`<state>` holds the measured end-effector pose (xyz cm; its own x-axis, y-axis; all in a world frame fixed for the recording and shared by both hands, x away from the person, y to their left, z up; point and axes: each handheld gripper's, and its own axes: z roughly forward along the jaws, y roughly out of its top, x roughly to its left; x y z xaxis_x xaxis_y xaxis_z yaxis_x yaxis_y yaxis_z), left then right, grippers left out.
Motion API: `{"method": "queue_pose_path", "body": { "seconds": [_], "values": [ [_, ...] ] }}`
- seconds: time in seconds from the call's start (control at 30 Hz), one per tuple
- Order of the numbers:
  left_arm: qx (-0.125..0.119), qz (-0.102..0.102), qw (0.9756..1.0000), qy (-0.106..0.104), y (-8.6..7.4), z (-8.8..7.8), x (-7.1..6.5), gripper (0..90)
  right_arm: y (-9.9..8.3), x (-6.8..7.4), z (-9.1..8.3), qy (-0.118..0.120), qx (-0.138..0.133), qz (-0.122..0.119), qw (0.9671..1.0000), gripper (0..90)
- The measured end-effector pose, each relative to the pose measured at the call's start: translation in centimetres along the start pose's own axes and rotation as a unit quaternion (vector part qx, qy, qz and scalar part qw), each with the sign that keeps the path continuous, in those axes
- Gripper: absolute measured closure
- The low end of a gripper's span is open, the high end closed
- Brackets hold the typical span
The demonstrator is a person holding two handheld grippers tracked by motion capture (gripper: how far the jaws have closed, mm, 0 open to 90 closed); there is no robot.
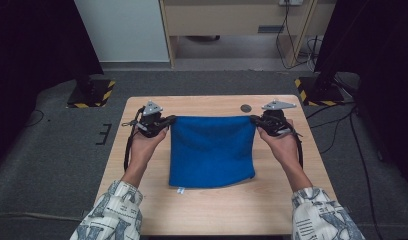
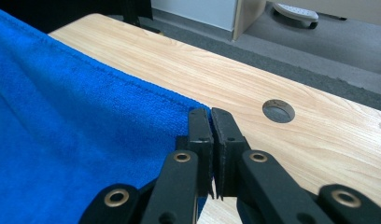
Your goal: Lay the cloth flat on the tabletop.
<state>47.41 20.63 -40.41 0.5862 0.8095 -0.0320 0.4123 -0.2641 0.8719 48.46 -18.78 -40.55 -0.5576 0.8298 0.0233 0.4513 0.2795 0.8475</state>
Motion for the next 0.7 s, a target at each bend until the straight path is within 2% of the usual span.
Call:
{"method": "queue_pose_path", "body": {
  "seconds": [0.3, 0.5, 0.7],
  "values": [
    [0.005, -0.009, 0.9999, 0.012, 0.0, 1.0, 0.9, 88.4, 0.4, -0.2, 1.8, -0.003, 0.014, -0.006, 0.9999, 87.7],
    [0.006, -0.018, 0.9996, 0.019, 0.1, 1.8, 1.5, 88.4, 0.4, -0.7, 3.0, -0.004, 0.018, 0.007, 0.9998, 87.7],
    [0.015, -0.018, 0.9994, 0.025, -0.3, 2.9, 1.7, 88.4, 0.3, -0.8, 4.2, -0.013, 0.026, 0.003, 0.9996, 87.7]
  ]
}}
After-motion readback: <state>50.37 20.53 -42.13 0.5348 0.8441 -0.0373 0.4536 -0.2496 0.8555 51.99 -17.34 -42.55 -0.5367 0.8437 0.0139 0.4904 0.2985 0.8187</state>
